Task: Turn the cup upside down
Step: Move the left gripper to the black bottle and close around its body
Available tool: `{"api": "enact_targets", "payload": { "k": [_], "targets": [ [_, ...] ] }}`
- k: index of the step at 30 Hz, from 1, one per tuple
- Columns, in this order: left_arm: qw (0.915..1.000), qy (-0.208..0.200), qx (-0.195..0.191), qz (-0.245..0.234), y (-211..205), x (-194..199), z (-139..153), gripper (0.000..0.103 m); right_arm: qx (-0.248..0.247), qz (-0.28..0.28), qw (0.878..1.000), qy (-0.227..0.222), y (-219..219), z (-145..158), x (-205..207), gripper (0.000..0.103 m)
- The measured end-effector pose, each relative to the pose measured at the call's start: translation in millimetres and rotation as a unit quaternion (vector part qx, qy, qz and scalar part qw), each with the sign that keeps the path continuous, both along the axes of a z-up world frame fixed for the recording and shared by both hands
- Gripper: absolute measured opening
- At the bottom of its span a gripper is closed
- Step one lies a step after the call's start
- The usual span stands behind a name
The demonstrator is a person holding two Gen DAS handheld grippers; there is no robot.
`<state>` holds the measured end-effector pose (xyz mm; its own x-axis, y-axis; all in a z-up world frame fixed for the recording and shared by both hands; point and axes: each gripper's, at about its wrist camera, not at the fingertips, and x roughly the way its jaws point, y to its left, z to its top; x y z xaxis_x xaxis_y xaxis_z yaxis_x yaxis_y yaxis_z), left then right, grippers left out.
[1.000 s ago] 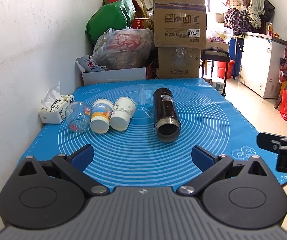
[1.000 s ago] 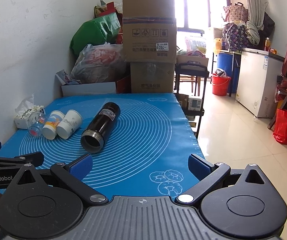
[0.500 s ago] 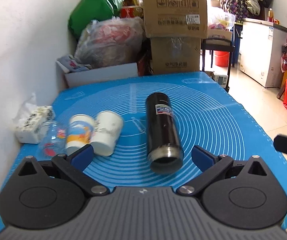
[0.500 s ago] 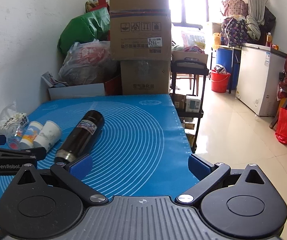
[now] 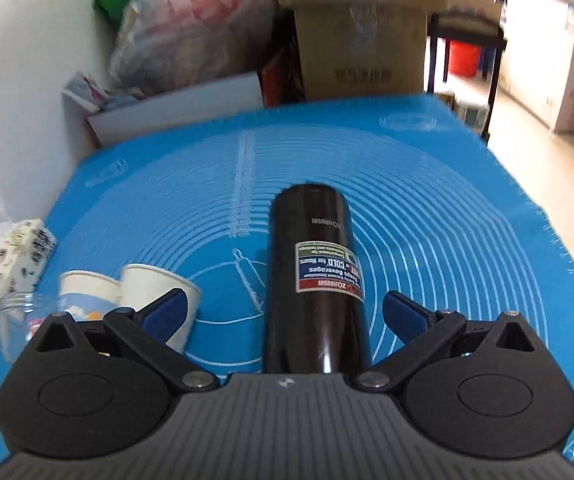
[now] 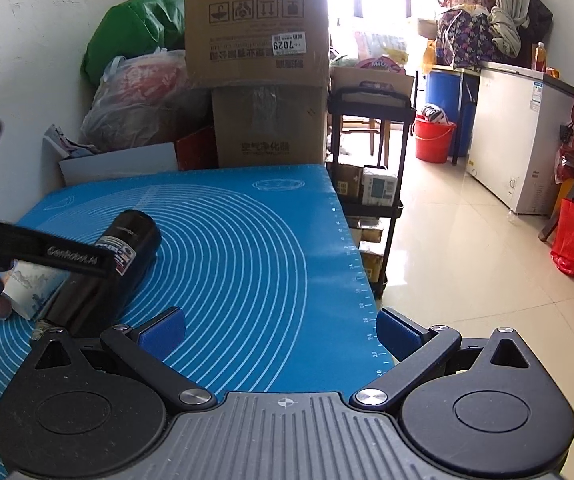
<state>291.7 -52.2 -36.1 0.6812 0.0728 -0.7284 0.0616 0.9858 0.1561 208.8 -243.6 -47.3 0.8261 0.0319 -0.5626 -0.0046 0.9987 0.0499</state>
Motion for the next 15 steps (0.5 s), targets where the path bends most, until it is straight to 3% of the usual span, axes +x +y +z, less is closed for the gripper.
{"api": "enact_targets", "payload": {
  "k": [11,13,15],
  "targets": [
    [0.9923,0.124,0.003,0.000,0.0,41.2,-29.7,0.101,0.003,0.003,1.000,0.016,-3.0,-15.9,11.9,0.103],
    [0.9911,0.133,0.006,-0.003,-0.4,46.0,-34.1,0.083,0.003,0.004,1.000,0.018,-1.8,-17.1,12.2,0.103],
    [0.9912,0.133,-0.005,-0.002,2.6,49.7,-33.0,0.075,0.002,0.005,1.000,0.019,-0.5,-18.0,11.6,0.103]
  ]
}}
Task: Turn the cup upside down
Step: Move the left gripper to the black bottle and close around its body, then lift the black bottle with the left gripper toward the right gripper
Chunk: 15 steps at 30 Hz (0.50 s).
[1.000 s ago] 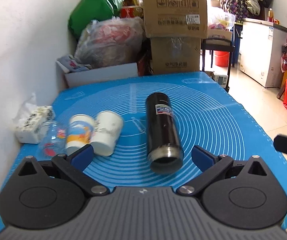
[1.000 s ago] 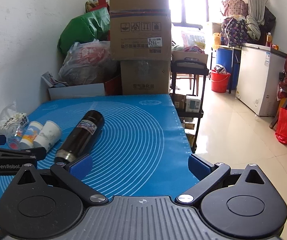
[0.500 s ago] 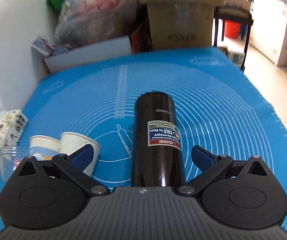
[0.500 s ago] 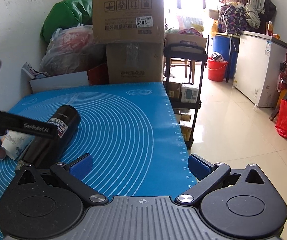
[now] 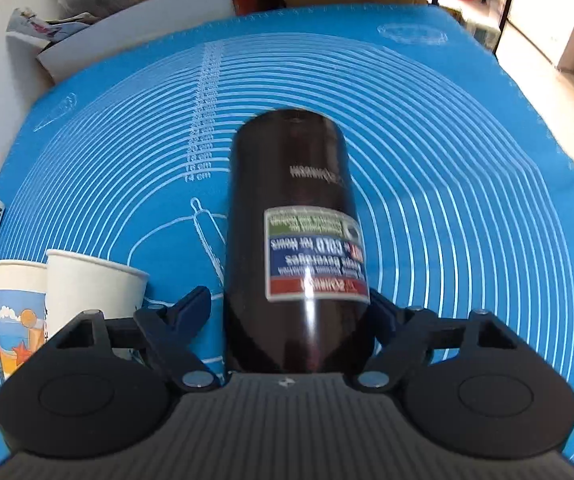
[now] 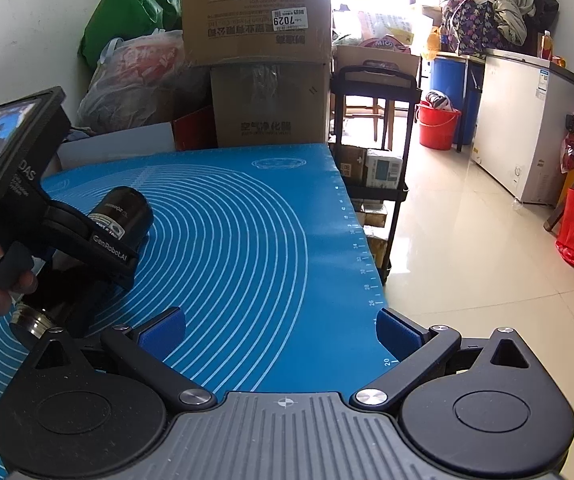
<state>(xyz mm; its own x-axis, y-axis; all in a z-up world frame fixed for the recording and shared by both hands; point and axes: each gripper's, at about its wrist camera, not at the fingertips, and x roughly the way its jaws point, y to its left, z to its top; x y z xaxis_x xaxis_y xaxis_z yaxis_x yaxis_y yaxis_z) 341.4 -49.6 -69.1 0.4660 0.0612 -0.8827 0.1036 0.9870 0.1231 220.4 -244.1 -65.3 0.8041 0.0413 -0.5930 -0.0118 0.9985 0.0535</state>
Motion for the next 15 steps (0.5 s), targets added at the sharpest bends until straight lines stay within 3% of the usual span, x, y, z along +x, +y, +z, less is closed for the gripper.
{"api": "enact_targets", "payload": {
  "k": [1,15],
  "targets": [
    [0.9999,0.003,-0.010,-0.003,0.7,1.0,0.5,0.068,-0.001,0.000,1.000,0.001,0.5,-0.2,0.9,0.103],
    [0.9998,-0.015,-0.008,-0.015,-1.9,-19.2,8.6,0.068,-0.007,-0.005,1.000,-0.002,-0.6,0.7,-2.4,0.103]
  ]
}}
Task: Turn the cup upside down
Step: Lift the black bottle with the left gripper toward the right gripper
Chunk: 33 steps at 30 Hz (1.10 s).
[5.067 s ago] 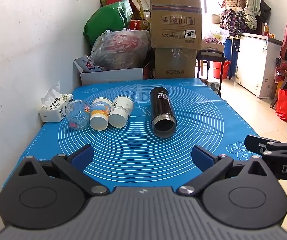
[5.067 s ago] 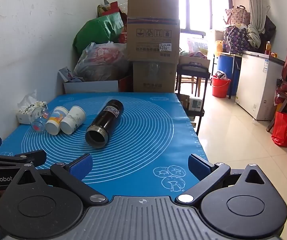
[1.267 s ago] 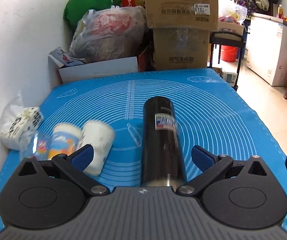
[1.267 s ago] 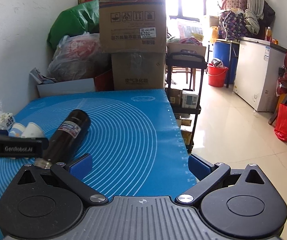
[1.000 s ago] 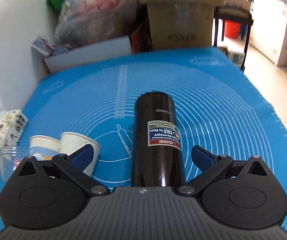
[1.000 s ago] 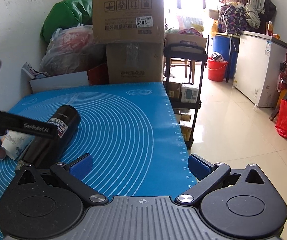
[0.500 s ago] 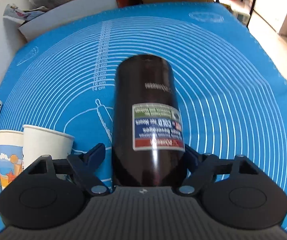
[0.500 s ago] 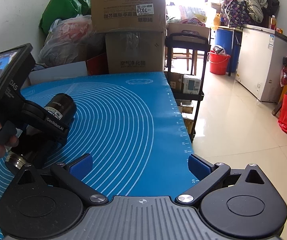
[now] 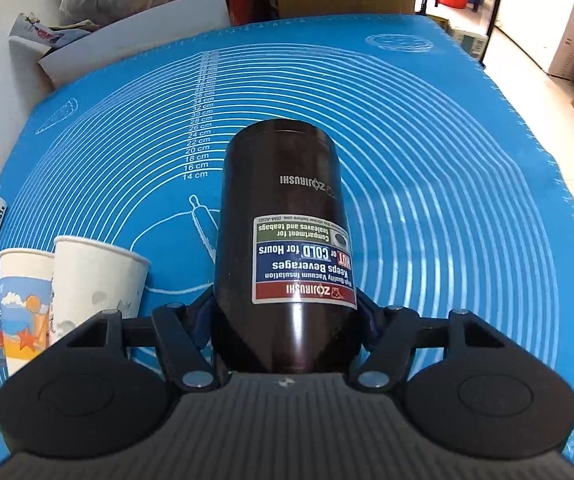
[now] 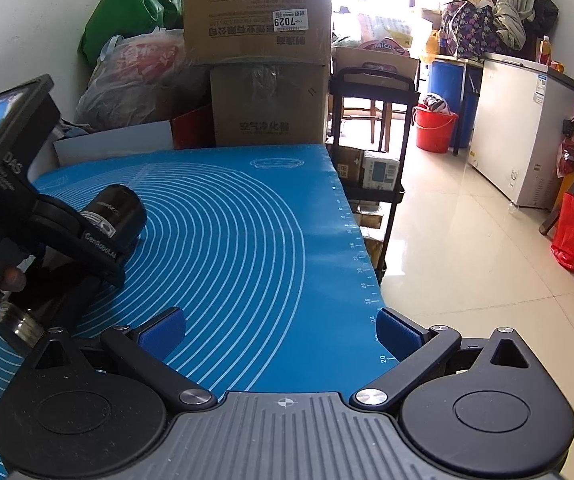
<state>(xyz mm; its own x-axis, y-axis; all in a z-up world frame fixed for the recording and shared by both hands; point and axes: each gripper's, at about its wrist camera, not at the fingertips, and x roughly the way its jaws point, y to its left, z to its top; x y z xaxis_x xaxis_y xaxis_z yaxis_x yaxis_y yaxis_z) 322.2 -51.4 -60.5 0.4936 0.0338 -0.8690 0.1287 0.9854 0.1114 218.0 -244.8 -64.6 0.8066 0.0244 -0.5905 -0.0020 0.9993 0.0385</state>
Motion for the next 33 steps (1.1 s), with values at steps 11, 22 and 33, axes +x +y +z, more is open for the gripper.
{"api": "enact_targets", "payload": {
  "k": [11,22,33],
  "targets": [
    [0.9996,-0.021,-0.014,-0.012,14.3,-71.0,25.5,0.068,0.003,0.004,1.000,-0.005,3.2,9.6,-26.6,0.103],
    [0.9993,0.023,-0.029,-0.002,20.7,-112.6,-3.3,0.068,0.010,0.004,1.000,0.014,10.6,6.3,-59.6,0.103],
    [0.9994,0.022,-0.026,0.001,18.1,-116.5,-15.0,0.068,0.007,0.003,1.000,0.027,15.6,2.7,-67.3,0.103]
  ]
}}
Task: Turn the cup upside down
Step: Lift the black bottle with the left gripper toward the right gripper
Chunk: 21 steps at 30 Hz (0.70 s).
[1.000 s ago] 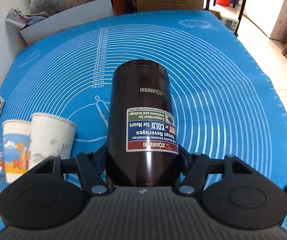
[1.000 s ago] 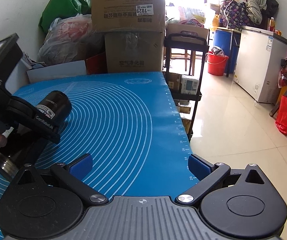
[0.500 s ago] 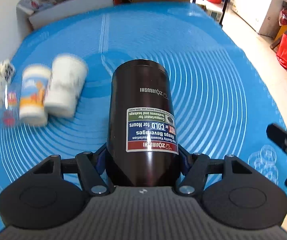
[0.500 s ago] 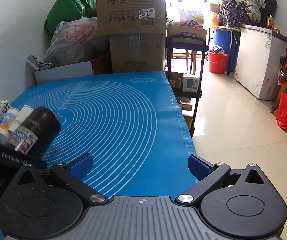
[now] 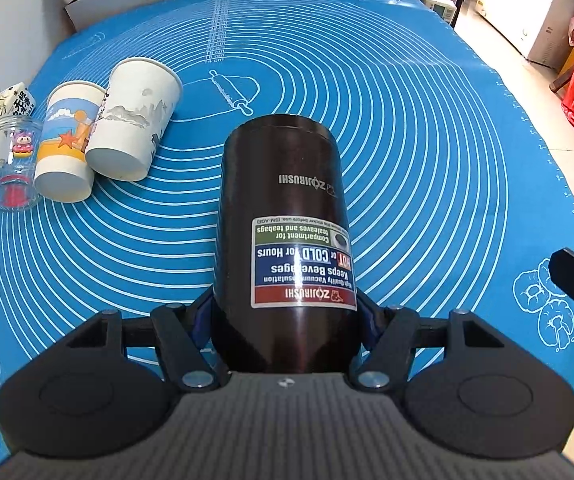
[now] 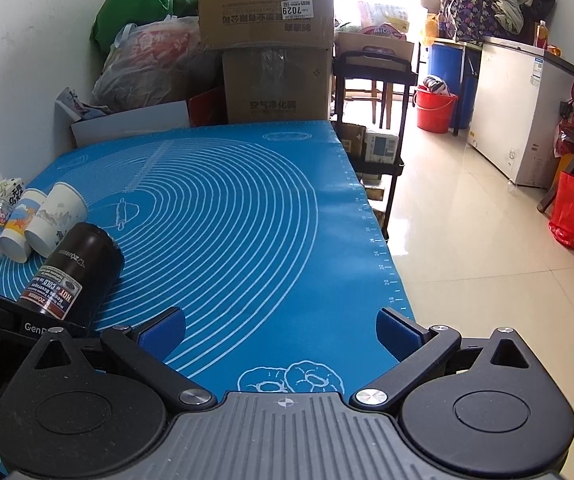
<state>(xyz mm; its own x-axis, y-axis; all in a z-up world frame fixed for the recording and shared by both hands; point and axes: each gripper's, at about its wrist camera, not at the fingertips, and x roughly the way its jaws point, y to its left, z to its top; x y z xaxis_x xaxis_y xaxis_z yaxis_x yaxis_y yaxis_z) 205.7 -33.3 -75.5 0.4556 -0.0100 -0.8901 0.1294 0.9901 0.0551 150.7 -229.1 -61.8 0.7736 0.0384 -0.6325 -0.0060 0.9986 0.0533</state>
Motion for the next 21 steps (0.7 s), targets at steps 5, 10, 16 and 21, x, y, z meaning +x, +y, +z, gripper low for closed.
{"api": "enact_targets", "payload": {
  "k": [5,10,16,21],
  "targets": [
    [1.0000,-0.001,0.002,-0.003,0.0,-1.4,0.5,0.068,0.002,0.001,1.000,0.001,1.6,0.6,-0.3,0.103],
    [1.0000,-0.003,0.005,-0.001,1.9,-1.7,2.5,0.069,0.000,0.002,1.000,0.003,3.3,1.4,0.5,0.103],
    [0.9999,-0.016,0.004,-0.002,6.6,-8.7,14.0,0.081,0.001,0.005,1.000,0.000,6.2,5.1,-1.1,0.103],
    [0.9996,-0.029,0.003,0.000,16.1,-19.2,26.6,0.081,0.001,0.010,1.000,-0.008,11.6,14.6,-4.1,0.103]
  ]
}}
